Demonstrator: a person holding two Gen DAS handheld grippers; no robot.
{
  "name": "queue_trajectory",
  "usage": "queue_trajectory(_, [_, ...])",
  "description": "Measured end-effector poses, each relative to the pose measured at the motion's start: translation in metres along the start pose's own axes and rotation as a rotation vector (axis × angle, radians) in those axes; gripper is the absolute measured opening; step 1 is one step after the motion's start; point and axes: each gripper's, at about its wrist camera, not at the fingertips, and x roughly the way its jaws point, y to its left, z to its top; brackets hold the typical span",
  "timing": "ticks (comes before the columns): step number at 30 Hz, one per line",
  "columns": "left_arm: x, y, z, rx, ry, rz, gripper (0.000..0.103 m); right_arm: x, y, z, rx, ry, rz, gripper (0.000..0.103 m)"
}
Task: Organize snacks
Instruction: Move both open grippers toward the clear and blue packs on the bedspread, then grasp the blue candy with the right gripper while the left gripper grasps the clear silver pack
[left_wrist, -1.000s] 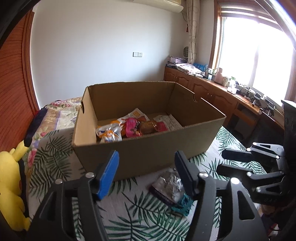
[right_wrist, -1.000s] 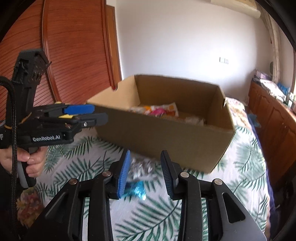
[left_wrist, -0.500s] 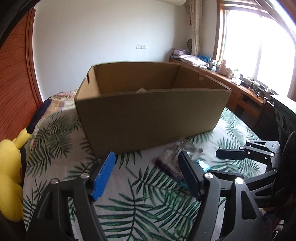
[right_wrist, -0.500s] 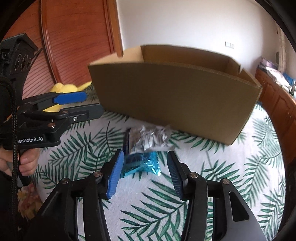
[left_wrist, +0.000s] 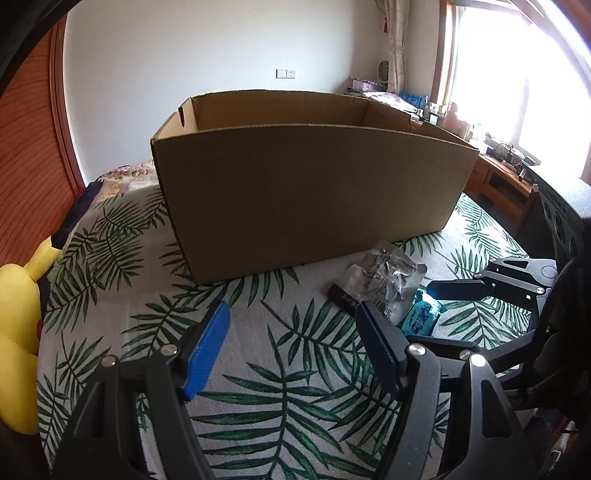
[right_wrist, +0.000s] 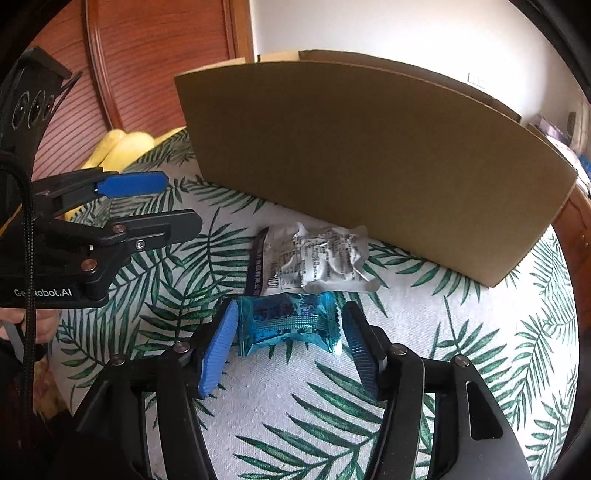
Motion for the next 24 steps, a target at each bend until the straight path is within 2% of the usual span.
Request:
queue_trajectory(7, [0.007, 0.005, -0.003, -0.010, 0.019, -0.006, 0.071, 0.008, 0.008, 0.000, -0.044, 0.036, -0.019, 0.060])
queue_trajectory(13, [0.011, 0.004, 0.000, -0.005, 0.026, -0.004, 0.071, 0.005, 0.005, 0.001, -0.043, 0.033, -0.008, 0.042])
queue_trajectory(24, [0.028, -0.034, 0.017, 0.103, 0.049, -0.065, 0.071, -0.024, -0.022, -0.021, 0.027, -0.024, -0.006, 0.040])
